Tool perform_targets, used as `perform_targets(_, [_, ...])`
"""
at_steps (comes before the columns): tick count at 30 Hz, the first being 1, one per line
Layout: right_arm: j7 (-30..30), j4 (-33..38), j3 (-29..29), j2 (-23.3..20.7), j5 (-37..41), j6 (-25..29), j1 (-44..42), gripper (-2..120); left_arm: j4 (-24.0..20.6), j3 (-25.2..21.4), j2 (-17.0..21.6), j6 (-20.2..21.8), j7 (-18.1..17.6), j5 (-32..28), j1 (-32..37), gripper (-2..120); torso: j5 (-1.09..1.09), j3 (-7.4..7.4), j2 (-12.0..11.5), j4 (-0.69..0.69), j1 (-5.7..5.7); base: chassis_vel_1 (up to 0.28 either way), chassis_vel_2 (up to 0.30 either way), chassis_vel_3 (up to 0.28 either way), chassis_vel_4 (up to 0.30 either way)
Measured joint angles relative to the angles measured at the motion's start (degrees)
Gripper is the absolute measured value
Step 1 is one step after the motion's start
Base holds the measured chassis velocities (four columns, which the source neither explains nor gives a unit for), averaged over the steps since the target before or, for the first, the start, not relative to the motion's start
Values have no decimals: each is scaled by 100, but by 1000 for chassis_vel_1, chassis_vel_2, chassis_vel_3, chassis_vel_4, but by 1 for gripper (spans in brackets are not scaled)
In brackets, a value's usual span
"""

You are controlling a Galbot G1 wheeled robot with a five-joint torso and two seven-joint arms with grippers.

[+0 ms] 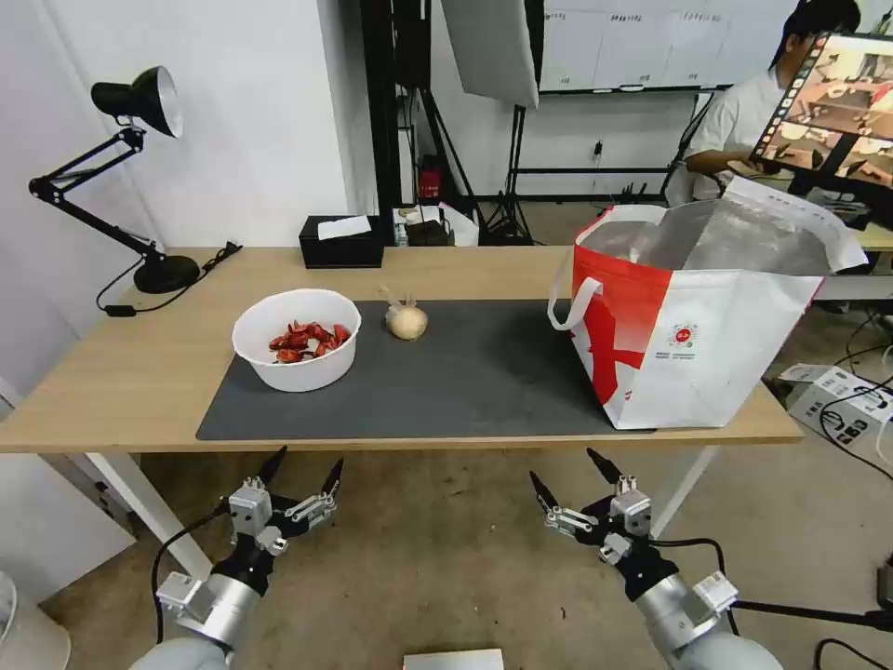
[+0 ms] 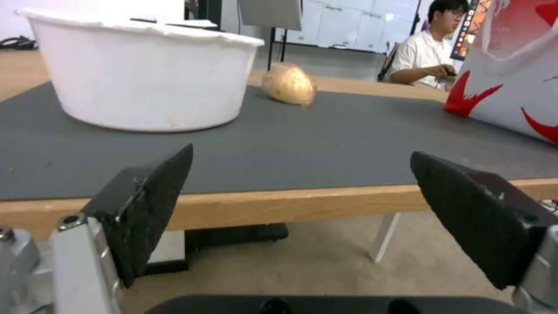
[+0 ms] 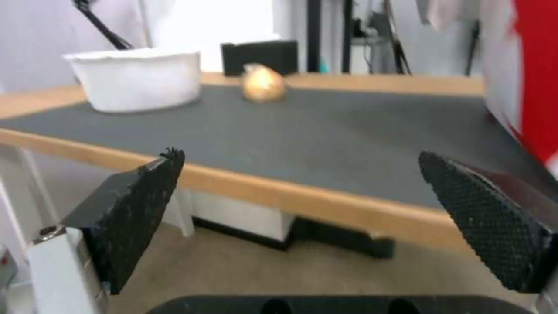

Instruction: Pick up the trash from the table and place it into the takeout bag.

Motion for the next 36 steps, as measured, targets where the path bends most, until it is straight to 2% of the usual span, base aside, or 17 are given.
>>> perform_targets(8, [107, 121, -651, -337, 160, -446, 1283, 100, -69, -3, 3, -2, -4, 9, -6, 100, -1, 1, -1, 2, 1, 0, 0, 0, 0])
perform_targets(11, [281, -11, -1410, -524, 504, -746, 2571, 100, -100, -51, 10, -1, -9, 6, -4, 100, -1, 1, -1, 1, 0, 0, 0, 0, 0])
perform_targets(12, [281, -11, -1410, -524, 504, -746, 2571, 100, -100, -51, 10, -1, -9, 6, -4, 100, -1, 1, -1, 1, 0, 0, 0, 0, 0])
perform_targets(14, [421, -224, -1931, -532, 696, -885, 3459, 100, -107, -78, 13, 4, -10, -5, -1, 100, 0, 1, -1, 2, 1, 0, 0, 0, 0])
perform_targets(16, [466, -300, -2085, -521, 751, -921, 3690, 100, -108, -85, 13, 3, -10, -8, 0, 100, -2, 1, -1, 3, 1, 0, 0, 0, 0])
perform_targets(18, [686, -814, -2823, -320, 1057, -1091, 4842, 100, -107, -107, 5, 6, -10, -12, 1, 100, 1, 1, -1, 0, 1, 0, 0, 0, 0])
perform_targets(20, [716, -895, -2912, -280, 1102, -1109, 5004, 100, -105, -111, 3, 6, -10, -12, 0, 100, 0, 1, -1, 1, 1, 0, 0, 0, 0])
perform_targets(22, [896, -1714, -3590, 241, 1500, -1265, 6170, 100, -77, -133, -4, 12, -13, -17, 0, 100, -1, 2, -2, 3, 1, 0, 0, 0, 0])
perform_targets(23, [896, -1714, -3590, 241, 1500, -1265, 6170, 100, -77, -133, -4, 12, -13, -17, 0, 100, -1, 2, -2, 3, 1, 0, 0, 0, 0])
perform_targets(25, [946, -2549, -3978, 809, 1772, -1368, 6800, 100, -51, -153, -4, 14, -13, -27, -9, 100, -2, 1, -1, 2, 1, 0, 0, 0, 0])
perform_targets(26, [946, -2549, -3978, 809, 1772, -1368, 6800, 100, -51, -153, -4, 14, -13, -27, -9, 100, -2, 1, -1, 2, 1, 0, 0, 0, 0])
perform_targets(28, [949, -3265, -4180, 1292, 1889, -1478, 7185, 100, -30, -163, -2, 13, -13, -26, -21, 100, -2, 1, -1, 2, 1, 0, 0, 0, 0])
perform_targets(29, [949, -3265, -4180, 1292, 1889, -1478, 7185, 100, -30, -163, -2, 13, -13, -26, -21, 100, -2, 1, -1, 2, 1, 0, 0, 0, 0])
perform_targets(31, [863, -4228, -4321, 1884, 1946, -1646, 7591, 100, -30, -163, -1, 10, -9, -20, -24, 100, 0, 1, -2, 3, 1, 0, 0, 0, 0])
perform_targets(32, [863, -4228, -4321, 1884, 1946, -1646, 7591, 100, -30, -163, -1, 10, -9, -20, -24, 100, 0, 1, -2, 3, 1, 0, 0, 0, 0])
perform_targets(35, [681, -5379, -4348, 2578, 1941, -1867, 8022, 100, -23, -166, 9, -1, -6, -20, -21, 100, -2, 1, -1, 1, 2, 0, 0, 0, 0])
perform_targets(36, [681, -5379, -4348, 2578, 1941, -1867, 8022, 100, -23, -166, 9, -1, -6, -20, -21, 100, -2, 1, -1, 1, 2, 0, 0, 0, 0])
